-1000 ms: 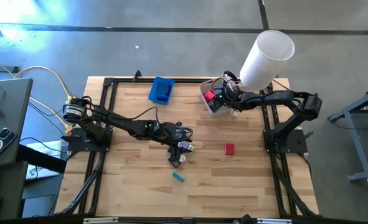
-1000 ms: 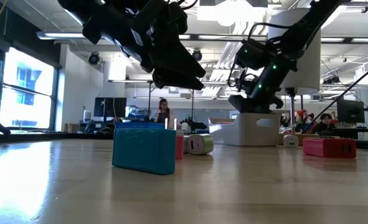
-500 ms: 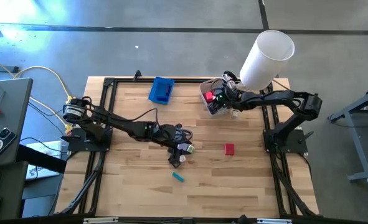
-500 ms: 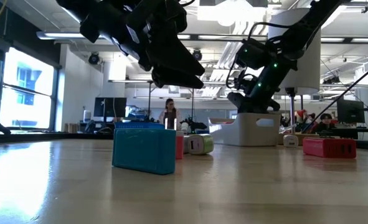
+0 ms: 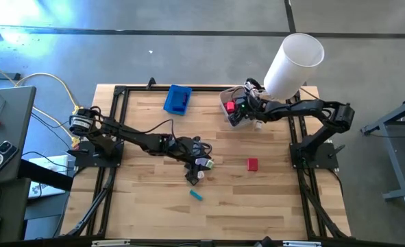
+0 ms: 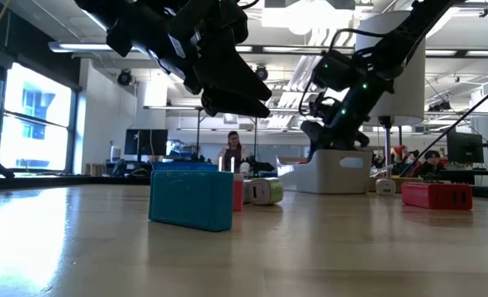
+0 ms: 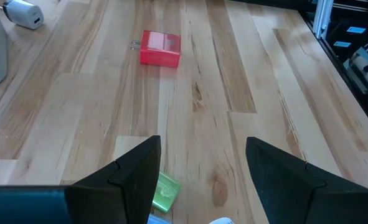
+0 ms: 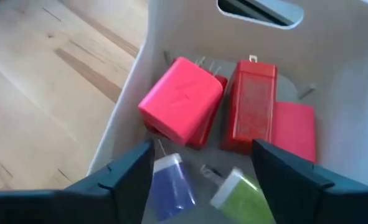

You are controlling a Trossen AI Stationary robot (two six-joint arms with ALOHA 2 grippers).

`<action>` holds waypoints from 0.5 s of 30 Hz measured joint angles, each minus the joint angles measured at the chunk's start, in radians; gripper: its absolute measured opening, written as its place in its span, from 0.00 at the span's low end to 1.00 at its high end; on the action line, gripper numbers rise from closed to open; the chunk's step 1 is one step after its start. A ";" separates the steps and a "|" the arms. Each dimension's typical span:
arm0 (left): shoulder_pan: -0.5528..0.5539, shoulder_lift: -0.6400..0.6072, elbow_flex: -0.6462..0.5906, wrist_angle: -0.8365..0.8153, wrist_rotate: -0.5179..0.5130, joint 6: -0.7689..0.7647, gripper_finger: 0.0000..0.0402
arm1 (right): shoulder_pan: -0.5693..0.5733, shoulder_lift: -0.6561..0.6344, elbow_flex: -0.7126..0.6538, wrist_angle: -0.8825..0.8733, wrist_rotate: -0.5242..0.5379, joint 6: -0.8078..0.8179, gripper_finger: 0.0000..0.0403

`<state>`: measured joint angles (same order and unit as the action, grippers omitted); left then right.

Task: Pick & Place Office items
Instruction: Put the red charger adapter into the white bin

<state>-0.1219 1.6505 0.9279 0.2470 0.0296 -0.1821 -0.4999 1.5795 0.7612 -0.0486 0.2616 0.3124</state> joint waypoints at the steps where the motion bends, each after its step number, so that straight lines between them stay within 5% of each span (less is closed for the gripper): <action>1: 0.000 0.000 0.000 0.000 0.000 0.000 0.57 | 0.000 0.000 0.000 0.006 0.000 -0.002 0.64; 15: 0.000 0.000 0.000 -0.023 0.000 -0.002 0.57 | 0.033 -0.129 0.001 0.025 -0.002 -0.050 0.63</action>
<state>-0.1220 1.6508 0.9276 0.2237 0.0296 -0.1841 -0.4674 1.4504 0.7620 -0.0237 0.2596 0.2629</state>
